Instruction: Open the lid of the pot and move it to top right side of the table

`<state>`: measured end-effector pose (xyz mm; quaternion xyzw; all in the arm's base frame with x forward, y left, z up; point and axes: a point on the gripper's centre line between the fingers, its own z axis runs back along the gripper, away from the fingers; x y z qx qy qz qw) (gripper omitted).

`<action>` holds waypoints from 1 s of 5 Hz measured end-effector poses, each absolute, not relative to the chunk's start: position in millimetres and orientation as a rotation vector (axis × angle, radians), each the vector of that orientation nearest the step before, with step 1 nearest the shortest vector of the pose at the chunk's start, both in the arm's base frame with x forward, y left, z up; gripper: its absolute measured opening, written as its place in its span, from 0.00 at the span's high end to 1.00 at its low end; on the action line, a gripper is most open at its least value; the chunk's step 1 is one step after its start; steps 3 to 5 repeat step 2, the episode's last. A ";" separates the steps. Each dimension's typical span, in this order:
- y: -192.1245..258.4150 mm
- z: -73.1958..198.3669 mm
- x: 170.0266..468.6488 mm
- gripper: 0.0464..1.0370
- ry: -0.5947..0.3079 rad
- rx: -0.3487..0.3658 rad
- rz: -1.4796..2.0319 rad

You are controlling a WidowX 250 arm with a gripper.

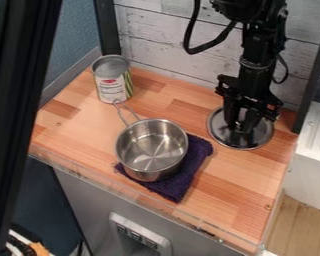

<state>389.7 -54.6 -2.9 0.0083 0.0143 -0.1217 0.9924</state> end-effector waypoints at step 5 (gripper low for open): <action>-53.2 38.4 388.4 0.03 -0.045 -0.003 -0.238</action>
